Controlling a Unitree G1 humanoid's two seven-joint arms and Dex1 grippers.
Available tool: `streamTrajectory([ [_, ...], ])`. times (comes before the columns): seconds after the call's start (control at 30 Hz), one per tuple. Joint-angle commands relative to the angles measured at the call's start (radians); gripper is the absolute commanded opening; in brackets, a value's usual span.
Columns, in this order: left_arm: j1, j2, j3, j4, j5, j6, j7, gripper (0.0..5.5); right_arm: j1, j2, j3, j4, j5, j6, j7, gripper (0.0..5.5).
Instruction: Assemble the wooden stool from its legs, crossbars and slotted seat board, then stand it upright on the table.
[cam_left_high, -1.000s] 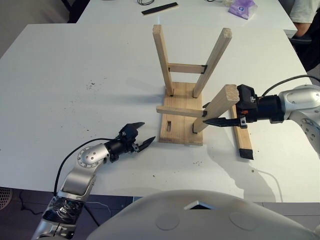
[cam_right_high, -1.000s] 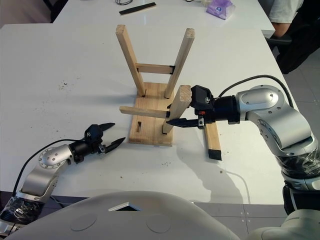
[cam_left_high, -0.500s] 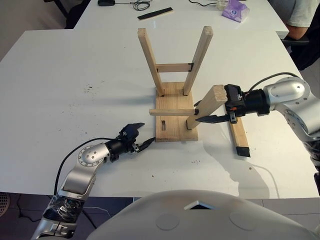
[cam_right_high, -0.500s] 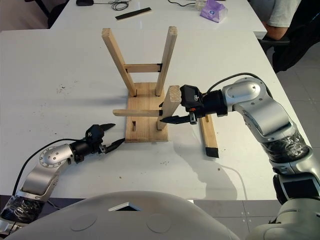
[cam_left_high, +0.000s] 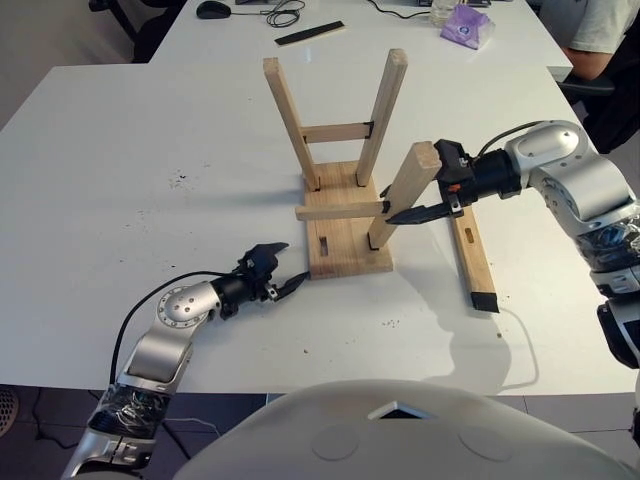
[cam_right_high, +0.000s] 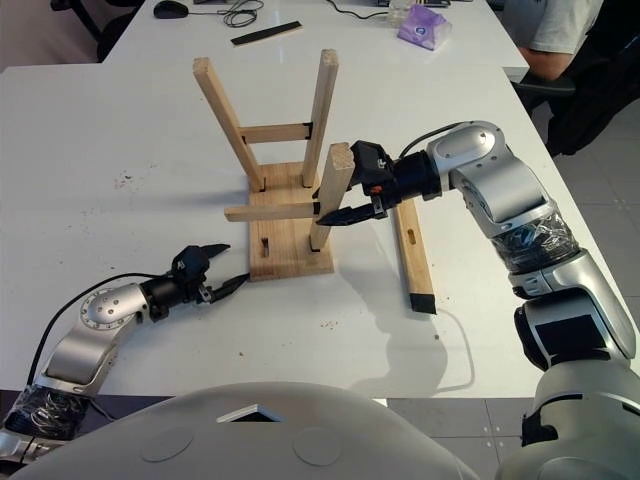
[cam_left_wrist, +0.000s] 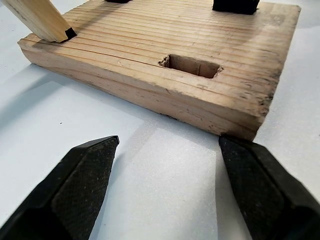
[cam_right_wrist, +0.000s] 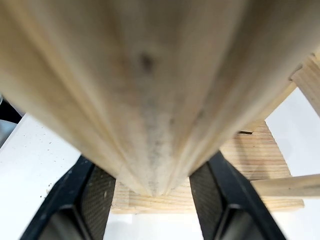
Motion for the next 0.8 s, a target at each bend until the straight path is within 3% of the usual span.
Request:
streamTrajectory([
  [0.03,-0.023,-0.021,-0.022,0.011,0.013,0.0,-0.007,3.75,0.236,-0.083,0.229,-0.04,-0.269,0.047,-0.004,2.03],
  [0.2,0.001,-0.026,-0.022,-0.009,0.015,0.003,0.006,3.75,0.244,-0.107,0.218,-0.132,-0.225,0.081,-0.017,2.03],
  [0.47,0.006,-0.034,-0.031,-0.026,0.015,0.012,0.009,3.75,0.07,0.087,0.218,0.207,-0.205,0.151,0.0,2.03],
  [0.8,0.04,-0.037,-0.03,-0.064,0.019,0.024,0.018,3.75,0.33,-0.188,0.28,-0.178,-0.265,0.026,0.047,2.03],
])
